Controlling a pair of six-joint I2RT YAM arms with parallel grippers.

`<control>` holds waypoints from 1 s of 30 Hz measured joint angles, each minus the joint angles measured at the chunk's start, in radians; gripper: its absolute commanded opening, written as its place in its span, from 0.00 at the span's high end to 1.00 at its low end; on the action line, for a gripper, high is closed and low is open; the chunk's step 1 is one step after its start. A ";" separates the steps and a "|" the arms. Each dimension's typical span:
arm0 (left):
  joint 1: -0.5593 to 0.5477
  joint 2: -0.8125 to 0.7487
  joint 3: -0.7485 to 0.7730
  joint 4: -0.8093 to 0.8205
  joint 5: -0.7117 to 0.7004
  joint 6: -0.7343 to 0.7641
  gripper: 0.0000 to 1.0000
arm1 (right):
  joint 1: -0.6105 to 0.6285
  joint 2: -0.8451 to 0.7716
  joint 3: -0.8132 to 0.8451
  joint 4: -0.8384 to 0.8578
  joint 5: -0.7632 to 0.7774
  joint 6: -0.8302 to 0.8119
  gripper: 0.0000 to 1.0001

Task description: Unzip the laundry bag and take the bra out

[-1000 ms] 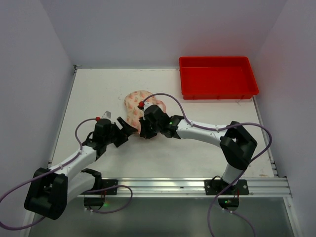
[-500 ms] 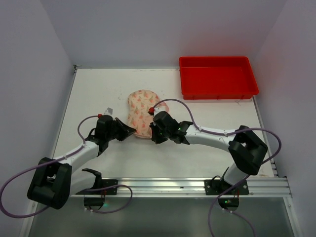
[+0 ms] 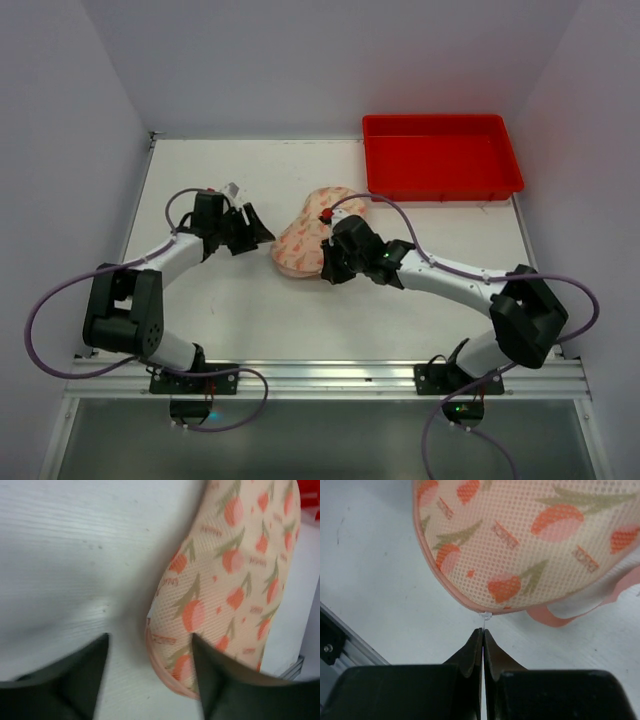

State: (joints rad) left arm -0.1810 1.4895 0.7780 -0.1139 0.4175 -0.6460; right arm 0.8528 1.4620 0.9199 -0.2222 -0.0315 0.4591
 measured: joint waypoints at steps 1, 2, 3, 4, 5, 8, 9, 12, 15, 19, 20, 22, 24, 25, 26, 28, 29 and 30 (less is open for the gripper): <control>0.024 0.002 0.001 -0.003 -0.011 0.011 0.08 | 0.008 0.024 0.023 -0.009 -0.018 0.001 1.00; 0.047 0.000 0.002 -0.006 -0.020 0.005 0.05 | 0.015 0.062 0.061 -0.013 -0.040 0.003 1.00; 0.064 -0.005 0.002 -0.009 -0.030 0.001 0.02 | 0.025 0.098 0.101 -0.018 -0.053 0.005 1.00; 0.074 -0.014 0.002 -0.011 -0.037 -0.007 0.01 | 0.032 0.131 0.137 -0.019 -0.068 0.008 1.00; 0.077 -0.027 -0.002 -0.013 -0.041 -0.019 0.01 | 0.041 0.170 0.182 -0.014 -0.081 0.013 1.00; 0.074 -0.133 -0.063 -0.005 -0.050 -0.066 0.01 | 0.059 0.270 0.308 0.003 -0.130 0.031 1.00; 0.074 -0.188 -0.105 0.010 -0.051 -0.090 0.02 | 0.062 0.294 0.338 0.011 -0.146 0.037 1.00; 0.073 -0.341 -0.239 0.050 -0.049 -0.176 0.03 | 0.070 0.332 0.384 0.024 -0.174 0.047 1.00; 0.063 -0.398 -0.332 0.088 -0.042 -0.257 0.04 | 0.076 0.347 0.395 0.027 -0.189 0.049 1.00; 0.023 -0.383 -0.348 0.117 -0.040 -0.326 0.11 | 0.083 0.360 0.396 0.028 -0.196 0.051 1.00; 0.006 -0.381 -0.348 0.131 -0.043 -0.341 0.19 | 0.083 0.363 0.396 0.028 -0.196 0.052 1.00; -0.028 -0.373 -0.348 0.160 -0.051 -0.368 0.33 | 0.083 0.367 0.396 0.027 -0.196 0.053 1.00; -0.046 -0.356 -0.348 0.183 -0.062 -0.393 0.67 | 0.083 0.367 0.396 0.027 -0.195 0.053 1.00; -0.049 -0.343 -0.348 0.190 -0.068 -0.399 0.79 | 0.083 0.367 0.395 0.028 -0.194 0.053 1.00; -0.050 -0.329 -0.347 0.197 -0.074 -0.402 0.99 | 0.083 0.366 0.392 0.029 -0.189 0.053 1.00; -0.051 -0.306 -0.343 0.203 -0.080 -0.412 1.00 | 0.082 0.357 0.365 0.036 -0.166 0.052 1.00; -0.051 -0.296 -0.340 0.202 -0.081 -0.409 1.00 | 0.081 0.347 0.340 0.042 -0.151 0.050 1.00; -0.052 -0.287 -0.336 0.200 -0.081 -0.406 1.00 | 0.077 0.330 0.309 0.044 -0.137 0.047 1.00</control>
State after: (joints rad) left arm -0.2329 1.2022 0.4423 0.0856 0.3363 -1.0523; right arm 0.9298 1.7924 1.2285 -0.1783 -0.1688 0.5064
